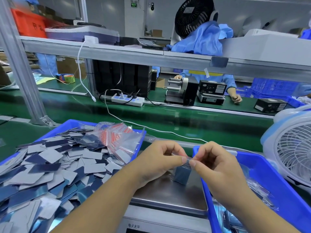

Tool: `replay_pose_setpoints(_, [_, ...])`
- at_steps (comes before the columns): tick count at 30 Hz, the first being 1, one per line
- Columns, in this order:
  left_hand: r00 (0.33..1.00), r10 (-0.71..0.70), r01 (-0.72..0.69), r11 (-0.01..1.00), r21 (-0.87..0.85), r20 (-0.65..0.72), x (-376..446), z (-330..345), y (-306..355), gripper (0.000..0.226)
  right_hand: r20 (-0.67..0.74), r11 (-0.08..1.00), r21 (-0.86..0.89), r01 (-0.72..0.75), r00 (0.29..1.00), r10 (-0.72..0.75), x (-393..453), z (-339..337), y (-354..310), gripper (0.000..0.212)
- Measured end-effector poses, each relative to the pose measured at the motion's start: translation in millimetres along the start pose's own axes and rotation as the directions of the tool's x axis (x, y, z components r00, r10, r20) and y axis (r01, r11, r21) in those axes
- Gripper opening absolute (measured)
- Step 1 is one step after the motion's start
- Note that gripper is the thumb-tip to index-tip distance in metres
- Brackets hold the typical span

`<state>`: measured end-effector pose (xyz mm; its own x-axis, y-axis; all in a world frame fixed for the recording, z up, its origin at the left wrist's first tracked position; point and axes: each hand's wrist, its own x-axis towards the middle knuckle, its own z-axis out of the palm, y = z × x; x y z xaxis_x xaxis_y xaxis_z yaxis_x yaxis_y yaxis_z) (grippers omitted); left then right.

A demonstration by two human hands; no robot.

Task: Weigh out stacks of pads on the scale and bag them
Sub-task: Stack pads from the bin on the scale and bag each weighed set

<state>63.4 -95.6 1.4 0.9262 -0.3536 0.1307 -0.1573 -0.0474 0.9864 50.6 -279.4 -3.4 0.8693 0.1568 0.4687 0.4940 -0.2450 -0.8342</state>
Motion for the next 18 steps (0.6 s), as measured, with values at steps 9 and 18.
replay_pose_setpoints(9, [0.996, 0.093, -0.094, 0.994, 0.064, 0.014, 4.3, -6.2, 0.3, 0.004, 0.072, 0.997, 0.061, -0.051, 0.996, 0.047, 1.8, -0.9, -3.1, 0.012])
replay_pose_setpoints(18, [0.998, 0.054, -0.055, 0.992, 0.110, 0.015, 0.3, -28.3, 5.8, 0.003, 0.098, 0.992, 0.093, -0.081, 0.993, 0.072, -0.5, -2.7, -6.7, 0.015])
